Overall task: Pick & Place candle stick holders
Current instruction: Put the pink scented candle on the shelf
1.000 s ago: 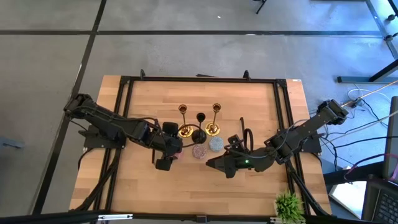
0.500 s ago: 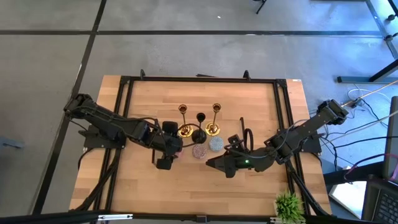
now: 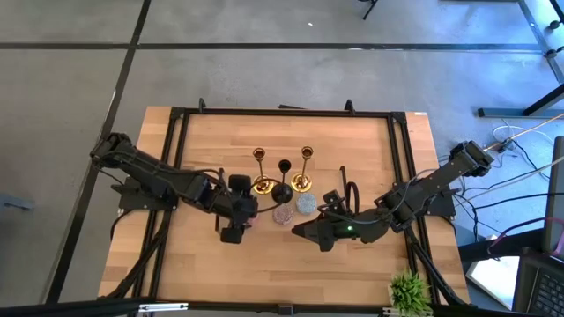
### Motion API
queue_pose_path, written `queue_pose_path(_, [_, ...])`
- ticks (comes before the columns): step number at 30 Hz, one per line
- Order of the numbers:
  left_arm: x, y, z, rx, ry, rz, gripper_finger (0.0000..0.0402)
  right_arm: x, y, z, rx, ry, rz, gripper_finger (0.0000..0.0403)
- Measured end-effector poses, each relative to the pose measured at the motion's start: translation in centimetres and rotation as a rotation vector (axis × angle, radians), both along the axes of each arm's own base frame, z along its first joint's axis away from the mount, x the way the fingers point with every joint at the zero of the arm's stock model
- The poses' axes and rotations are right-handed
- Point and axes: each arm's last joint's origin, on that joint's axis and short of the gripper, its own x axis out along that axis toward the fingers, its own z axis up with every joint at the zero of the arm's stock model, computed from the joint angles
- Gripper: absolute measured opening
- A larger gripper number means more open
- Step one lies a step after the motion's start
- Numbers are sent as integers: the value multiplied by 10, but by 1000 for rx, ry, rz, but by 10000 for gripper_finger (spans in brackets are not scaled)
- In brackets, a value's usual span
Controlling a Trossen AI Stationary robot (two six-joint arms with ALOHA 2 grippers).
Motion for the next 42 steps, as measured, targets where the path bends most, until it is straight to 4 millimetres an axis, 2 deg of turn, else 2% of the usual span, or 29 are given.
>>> queue_pose_path(9, [-1,-2,0,18,-10,30,395,0,-1,0,-4,-3,-16,146])
queue_pose_path(21, [-4,-11,2,177,-71,13,400,0,-1,0,-1,-3,-19,146])
queue_pose_path(25, [-3,-15,14,238,-133,-4,400,0,-1,0,-1,-3,-19,146])
queue_pose_path(29, [4,-19,34,187,-220,-23,400,0,-1,0,-1,-3,-19,146])
queue_pose_path(34, [6,-23,52,-42,-232,-49,398,0,-1,0,6,-3,-21,146])
queue_pose_path(38, [-3,-29,54,-134,-142,-48,362,0,-1,0,6,-2,-21,146])
queue_pose_path(42, [-10,-34,53,-176,-88,-13,265,0,-1,0,5,0,-21,146])
